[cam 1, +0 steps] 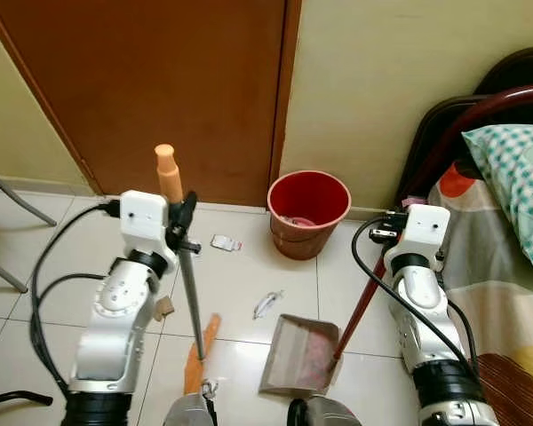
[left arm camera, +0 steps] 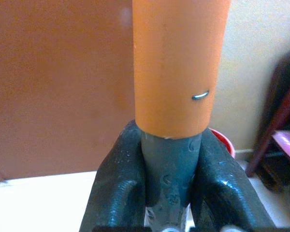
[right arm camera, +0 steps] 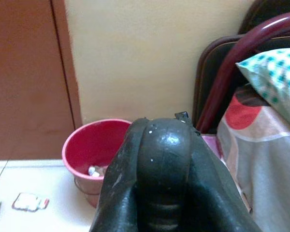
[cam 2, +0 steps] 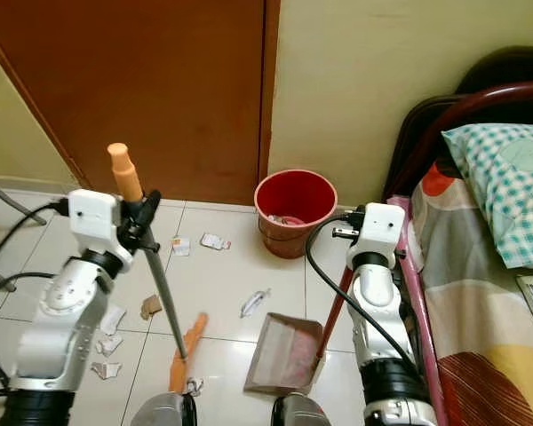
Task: Sweep floor
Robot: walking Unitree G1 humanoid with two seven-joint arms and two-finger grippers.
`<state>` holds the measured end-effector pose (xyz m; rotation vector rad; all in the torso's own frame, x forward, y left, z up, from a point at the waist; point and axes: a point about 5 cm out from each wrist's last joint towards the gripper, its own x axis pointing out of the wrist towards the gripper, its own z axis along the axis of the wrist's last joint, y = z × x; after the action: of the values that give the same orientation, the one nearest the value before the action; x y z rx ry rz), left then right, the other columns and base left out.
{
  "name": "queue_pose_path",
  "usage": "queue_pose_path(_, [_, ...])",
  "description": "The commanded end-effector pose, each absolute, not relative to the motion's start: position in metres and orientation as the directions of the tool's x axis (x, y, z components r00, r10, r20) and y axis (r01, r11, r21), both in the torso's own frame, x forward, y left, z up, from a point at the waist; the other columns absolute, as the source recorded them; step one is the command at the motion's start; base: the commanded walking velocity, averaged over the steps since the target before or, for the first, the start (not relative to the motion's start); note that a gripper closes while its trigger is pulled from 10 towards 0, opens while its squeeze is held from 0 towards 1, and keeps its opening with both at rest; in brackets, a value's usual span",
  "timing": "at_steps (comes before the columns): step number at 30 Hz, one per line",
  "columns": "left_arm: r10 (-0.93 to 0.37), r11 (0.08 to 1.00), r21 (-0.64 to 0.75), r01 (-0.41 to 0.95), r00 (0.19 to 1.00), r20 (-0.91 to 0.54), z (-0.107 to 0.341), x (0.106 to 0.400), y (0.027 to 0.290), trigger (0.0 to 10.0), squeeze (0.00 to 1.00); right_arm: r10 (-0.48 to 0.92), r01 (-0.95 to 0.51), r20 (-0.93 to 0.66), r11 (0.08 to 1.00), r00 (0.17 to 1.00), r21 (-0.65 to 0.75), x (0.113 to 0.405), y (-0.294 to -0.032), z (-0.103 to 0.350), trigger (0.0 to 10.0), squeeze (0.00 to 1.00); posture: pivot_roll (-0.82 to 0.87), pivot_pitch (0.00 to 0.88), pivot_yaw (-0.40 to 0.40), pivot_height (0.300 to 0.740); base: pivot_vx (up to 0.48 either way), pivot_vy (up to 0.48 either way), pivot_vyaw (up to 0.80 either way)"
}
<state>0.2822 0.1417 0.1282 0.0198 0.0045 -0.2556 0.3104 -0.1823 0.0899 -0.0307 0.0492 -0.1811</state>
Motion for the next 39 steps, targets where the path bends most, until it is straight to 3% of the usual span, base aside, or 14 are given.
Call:
queue_pose_path(1, [-0.289, 0.957, 0.012, 0.289, 0.956, 0.045, 0.137, 0.289, 0.128, 10.0, 0.00, -0.167, 0.164, -0.055, 0.985, 0.984, -0.045, 0.315, -0.177, 0.091, 10.0, 0.00, 0.05, 0.128, -0.033, 0.740, 0.000, 0.000, 0.00])
queue_pose_path(3, [-0.330, 0.943, -0.011, 0.332, 0.941, 0.077, 0.142, 0.297, 0.109, 10.0, 0.00, -0.145, 0.141, -0.073, 0.988, 0.987, -0.053, 0.318, -0.170, 0.091, 10.0, 0.00, 0.03, 0.126, -0.031, 0.740, 0.000, 0.000, 0.00])
queue_pose_path(12, [-0.425, 0.891, -0.092, 0.444, 0.889, 0.168, 0.157, 0.313, 0.070, 10.0, 0.00, -0.080, 0.066, -0.144, 0.993, 0.986, -0.101, 0.328, -0.144, 0.086, 10.0, 0.00, 0.01, 0.131, -0.027, 0.740, 0.000, 0.000, 0.00])
queue_pose_path(18, [-0.395, 0.890, -0.160, 0.426, 0.898, 0.196, 0.163, 0.317, 0.068, 10.0, 0.00, -0.049, 0.033, -0.124, 0.991, 0.991, -0.128, 0.328, -0.131, 0.086, 10.0, 0.00, 0.01, 0.143, -0.028, 0.740, 0.000, 0.000, 0.00])
queue_pose_path(23, [-0.312, 0.897, -0.249, 0.365, 0.923, 0.227, 0.175, 0.323, 0.079, 10.0, 0.00, -0.031, 0.015, -0.095, 0.986, 0.995, -0.165, 0.328, -0.125, 0.088, 10.0, 0.00, 0.02, 0.159, -0.034, 0.740, 0.000, 0.000, 0.00])
queue_pose_path(29, [-0.240, 0.929, -0.210, 0.305, 0.927, 0.287, 0.197, 0.332, 0.106, 10.0, 0.00, 0.010, -0.024, -0.080, 0.983, 0.997, -0.181, 0.329, -0.114, 0.090, 10.0, 0.00, 0.03, 0.191, -0.033, 0.740, 0.000, 0.000, 0.00])
queue_pose_path(39, [-0.031, 0.972, -0.202, 0.121, 0.916, 0.401, 0.249, 0.341, 0.174, 10.0, 0.00, 0.026, -0.042, -0.093, 0.983, 0.995, -0.178, 0.329, -0.114, 0.089, 10.0, 0.00, 0.03, 0.225, -0.048, 0.740, 0.000, 0.000, 0.00])
